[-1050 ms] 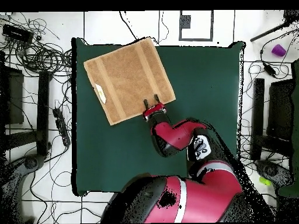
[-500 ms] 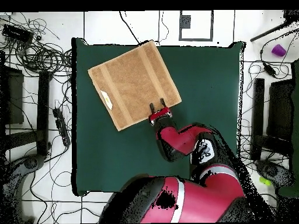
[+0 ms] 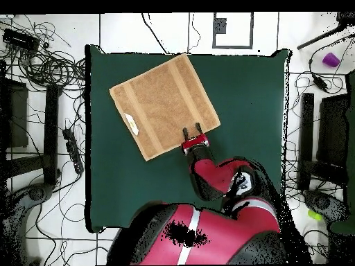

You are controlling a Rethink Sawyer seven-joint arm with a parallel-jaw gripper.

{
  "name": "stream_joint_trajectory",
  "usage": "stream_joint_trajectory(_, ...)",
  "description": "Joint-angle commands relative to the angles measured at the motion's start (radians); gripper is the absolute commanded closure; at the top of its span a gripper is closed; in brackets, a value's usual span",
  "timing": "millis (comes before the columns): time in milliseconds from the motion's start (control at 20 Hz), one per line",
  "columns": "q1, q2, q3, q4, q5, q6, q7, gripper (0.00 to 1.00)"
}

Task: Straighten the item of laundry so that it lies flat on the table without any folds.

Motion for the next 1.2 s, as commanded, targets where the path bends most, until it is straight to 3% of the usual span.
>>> stream_joint_trajectory(50,0.043,0.179,-0.114,0.166,0.002,0.17,0.007,0.0)
stream_joint_trajectory(150,0.077,0.187,-0.15,0.179,0.041,0.171,0.002,0.0)
stream_joint_trajectory(350,0.044,0.129,-0.078,0.209,-0.083,0.31,0.095,0.0)
stream_joint_trajectory(550,0.072,0.131,-0.119,0.241,-0.032,0.307,0.087,0.0)
stream_joint_trajectory(750,0.075,0.059,-0.087,0.261,-0.065,0.475,0.061,0.0)
stream_joint_trajectory(900,-0.12,-0.095,0.145,0.345,-0.121,0.721,0.01,0.0)
stream_joint_trajectory(1000,-0.203,-0.199,0.246,0.412,-0.062,0.858,-0.075,0.0)
stream_joint_trajectory(1200,-0.313,-0.492,0.426,0.532,0.178,1.215,-0.341,0.0)
